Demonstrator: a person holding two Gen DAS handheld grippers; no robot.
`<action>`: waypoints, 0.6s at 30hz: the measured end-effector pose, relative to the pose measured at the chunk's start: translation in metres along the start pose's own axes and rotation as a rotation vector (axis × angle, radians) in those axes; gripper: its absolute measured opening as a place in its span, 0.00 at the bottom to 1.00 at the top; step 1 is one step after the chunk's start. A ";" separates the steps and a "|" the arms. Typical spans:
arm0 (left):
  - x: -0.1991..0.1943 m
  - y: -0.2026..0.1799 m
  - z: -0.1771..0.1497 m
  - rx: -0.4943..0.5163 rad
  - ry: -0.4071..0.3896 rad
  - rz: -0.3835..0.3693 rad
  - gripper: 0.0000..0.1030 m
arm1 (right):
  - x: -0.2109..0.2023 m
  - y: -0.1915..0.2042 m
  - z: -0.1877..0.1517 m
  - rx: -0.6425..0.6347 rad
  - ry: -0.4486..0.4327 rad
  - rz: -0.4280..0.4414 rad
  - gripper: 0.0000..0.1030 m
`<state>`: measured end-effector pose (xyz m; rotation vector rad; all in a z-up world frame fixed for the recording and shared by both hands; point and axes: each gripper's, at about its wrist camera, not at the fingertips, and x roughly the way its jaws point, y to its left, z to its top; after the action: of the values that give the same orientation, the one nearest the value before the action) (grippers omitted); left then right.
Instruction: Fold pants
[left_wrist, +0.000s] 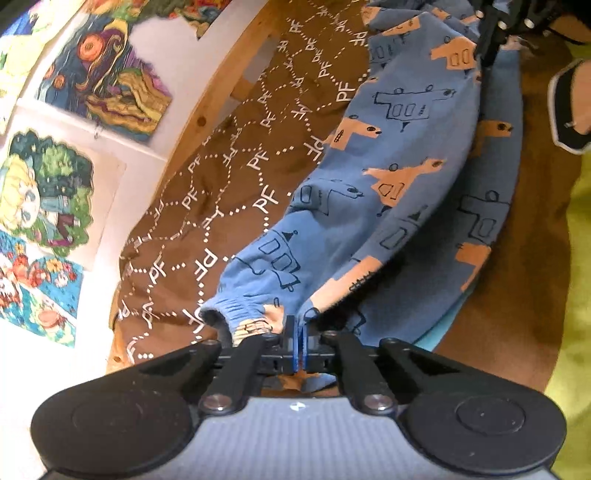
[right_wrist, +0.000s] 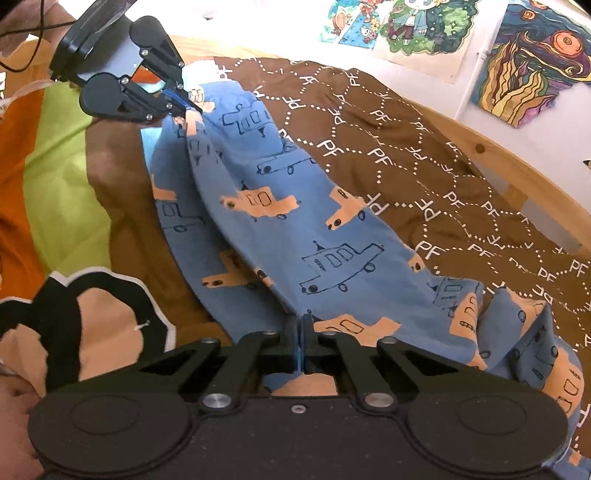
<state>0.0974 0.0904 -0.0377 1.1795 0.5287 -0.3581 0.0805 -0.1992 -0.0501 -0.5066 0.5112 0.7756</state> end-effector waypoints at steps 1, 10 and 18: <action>-0.002 0.000 -0.002 0.010 0.002 -0.004 0.02 | -0.002 0.001 0.000 -0.003 -0.001 0.004 0.00; -0.004 -0.001 -0.007 0.030 0.015 -0.008 0.02 | -0.009 0.012 0.000 -0.063 0.021 0.040 0.00; 0.006 -0.009 -0.007 0.036 0.034 -0.006 0.03 | -0.005 0.010 -0.003 -0.057 0.035 0.036 0.00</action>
<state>0.0957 0.0937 -0.0499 1.2201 0.5573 -0.3550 0.0696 -0.1974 -0.0518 -0.5658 0.5329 0.8184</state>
